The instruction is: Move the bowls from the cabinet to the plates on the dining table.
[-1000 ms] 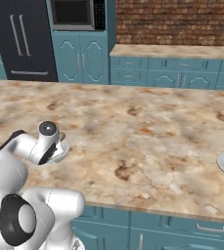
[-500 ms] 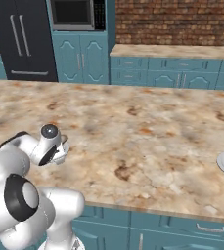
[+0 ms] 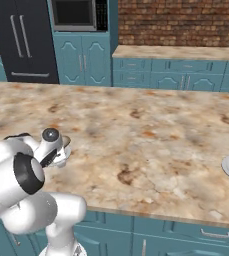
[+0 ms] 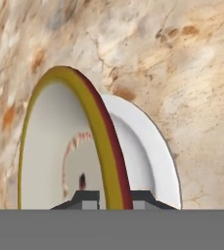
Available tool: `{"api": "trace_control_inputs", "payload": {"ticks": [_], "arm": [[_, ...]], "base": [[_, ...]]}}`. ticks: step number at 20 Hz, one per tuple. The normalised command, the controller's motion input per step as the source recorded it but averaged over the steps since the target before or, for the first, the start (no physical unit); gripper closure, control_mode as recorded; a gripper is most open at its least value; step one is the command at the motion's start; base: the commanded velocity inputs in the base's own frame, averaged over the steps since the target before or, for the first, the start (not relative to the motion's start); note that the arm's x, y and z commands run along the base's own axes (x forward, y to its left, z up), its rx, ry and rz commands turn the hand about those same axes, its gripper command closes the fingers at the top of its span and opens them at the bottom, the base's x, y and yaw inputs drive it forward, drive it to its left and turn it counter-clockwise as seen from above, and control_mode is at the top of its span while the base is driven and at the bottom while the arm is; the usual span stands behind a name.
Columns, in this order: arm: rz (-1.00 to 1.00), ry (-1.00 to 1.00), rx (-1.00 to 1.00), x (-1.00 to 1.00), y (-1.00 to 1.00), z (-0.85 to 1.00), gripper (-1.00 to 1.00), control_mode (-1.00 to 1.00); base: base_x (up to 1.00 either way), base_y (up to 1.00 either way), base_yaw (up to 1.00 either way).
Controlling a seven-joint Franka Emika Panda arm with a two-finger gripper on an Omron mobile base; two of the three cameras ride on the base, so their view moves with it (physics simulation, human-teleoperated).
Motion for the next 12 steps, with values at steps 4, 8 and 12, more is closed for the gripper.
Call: {"api": "trace_control_inputs", "payload": {"ticks": [4, 8, 12], "arm": [[0.0, 0.0, 0.0, -0.01, 0.0, 0.0, -1.0, -1.0], [0.0, 0.0, 0.0, 0.0, 0.0, 0.0, -1.0, -1.0], [0.0, 0.02, 0.02, -0.02, 0.0, 0.28, -1.0, -1.0]], "base": [[0.0, 0.0, 0.0], [0.0, 0.0, 0.0], [0.0, 0.0, 0.0]]}}
